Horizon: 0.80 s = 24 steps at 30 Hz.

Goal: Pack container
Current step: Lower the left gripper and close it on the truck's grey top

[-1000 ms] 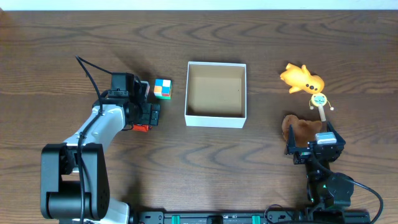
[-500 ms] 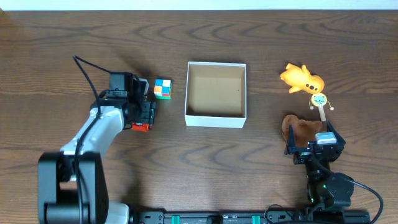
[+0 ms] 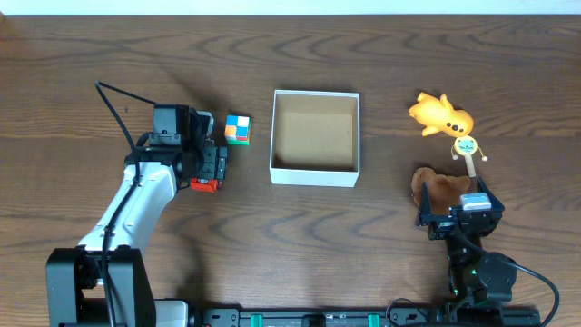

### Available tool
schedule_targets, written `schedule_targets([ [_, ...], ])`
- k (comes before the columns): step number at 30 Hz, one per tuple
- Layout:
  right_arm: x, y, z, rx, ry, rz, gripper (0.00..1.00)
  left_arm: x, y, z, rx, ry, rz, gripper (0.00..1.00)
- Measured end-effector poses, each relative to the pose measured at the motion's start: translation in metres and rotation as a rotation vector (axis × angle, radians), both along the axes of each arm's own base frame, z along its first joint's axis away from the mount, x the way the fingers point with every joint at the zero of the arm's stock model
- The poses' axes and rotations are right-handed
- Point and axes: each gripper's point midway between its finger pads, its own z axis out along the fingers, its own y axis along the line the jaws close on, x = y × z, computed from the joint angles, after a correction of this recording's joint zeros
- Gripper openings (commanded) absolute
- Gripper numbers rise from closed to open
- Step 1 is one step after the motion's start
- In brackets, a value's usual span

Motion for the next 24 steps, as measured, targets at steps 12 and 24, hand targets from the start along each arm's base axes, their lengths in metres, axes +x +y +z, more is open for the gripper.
schedule_targets([
  [12,0.0,0.0,0.0,0.0,0.0,0.0,0.99,-0.007,0.0,-0.011,-0.003,0.05,0.01,0.98],
  [24,0.0,0.0,0.0,0.0,0.0,0.0,0.99,-0.009,0.0,-0.02,-0.003,0.08,0.013,0.76],
])
